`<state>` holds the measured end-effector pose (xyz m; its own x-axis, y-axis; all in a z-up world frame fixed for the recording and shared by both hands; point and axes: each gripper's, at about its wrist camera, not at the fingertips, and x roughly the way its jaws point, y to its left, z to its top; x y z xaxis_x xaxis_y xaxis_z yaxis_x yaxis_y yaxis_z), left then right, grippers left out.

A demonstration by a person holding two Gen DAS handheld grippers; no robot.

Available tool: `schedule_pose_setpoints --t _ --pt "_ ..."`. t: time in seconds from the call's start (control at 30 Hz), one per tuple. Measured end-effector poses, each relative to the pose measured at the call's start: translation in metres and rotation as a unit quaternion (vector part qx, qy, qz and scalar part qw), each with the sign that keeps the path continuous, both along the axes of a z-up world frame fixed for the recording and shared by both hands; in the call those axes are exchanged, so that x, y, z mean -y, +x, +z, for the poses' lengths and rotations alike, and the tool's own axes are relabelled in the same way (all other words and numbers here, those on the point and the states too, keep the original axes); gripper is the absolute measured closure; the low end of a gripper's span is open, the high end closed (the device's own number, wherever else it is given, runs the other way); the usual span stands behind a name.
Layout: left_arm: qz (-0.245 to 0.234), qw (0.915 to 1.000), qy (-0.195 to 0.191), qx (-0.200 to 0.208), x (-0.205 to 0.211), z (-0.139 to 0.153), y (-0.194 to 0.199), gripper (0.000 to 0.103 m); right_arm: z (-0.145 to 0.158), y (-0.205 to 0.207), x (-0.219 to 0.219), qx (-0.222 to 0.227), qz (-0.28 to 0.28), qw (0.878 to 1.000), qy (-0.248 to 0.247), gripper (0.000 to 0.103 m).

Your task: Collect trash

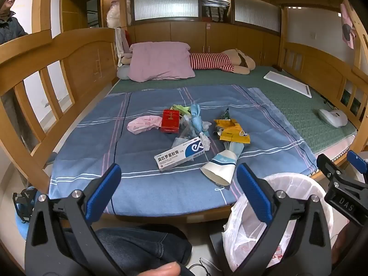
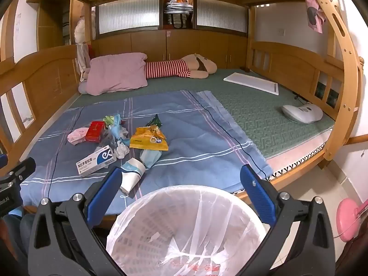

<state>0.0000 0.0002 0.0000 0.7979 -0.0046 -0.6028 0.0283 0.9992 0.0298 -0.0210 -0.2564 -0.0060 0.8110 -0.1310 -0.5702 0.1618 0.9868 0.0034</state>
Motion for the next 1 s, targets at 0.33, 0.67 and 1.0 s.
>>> schedule_pose_setpoints --t 0.33,0.67,1.0 --pt "-0.001 1.0000 0.003 -0.001 0.000 0.001 -0.001 0.003 -0.002 0.000 -0.003 0.000 0.000 1.000 0.001 0.003" --pt "-0.002 1.0000 0.002 -0.003 -0.001 -0.006 -0.002 0.003 -0.003 0.000 0.001 -0.003 0.000 1.000 0.004 0.003" --pt "-0.002 1.0000 0.001 -0.005 0.005 -0.009 -0.001 0.003 -0.007 0.001 0.000 -0.005 0.000 1.000 0.004 0.003"
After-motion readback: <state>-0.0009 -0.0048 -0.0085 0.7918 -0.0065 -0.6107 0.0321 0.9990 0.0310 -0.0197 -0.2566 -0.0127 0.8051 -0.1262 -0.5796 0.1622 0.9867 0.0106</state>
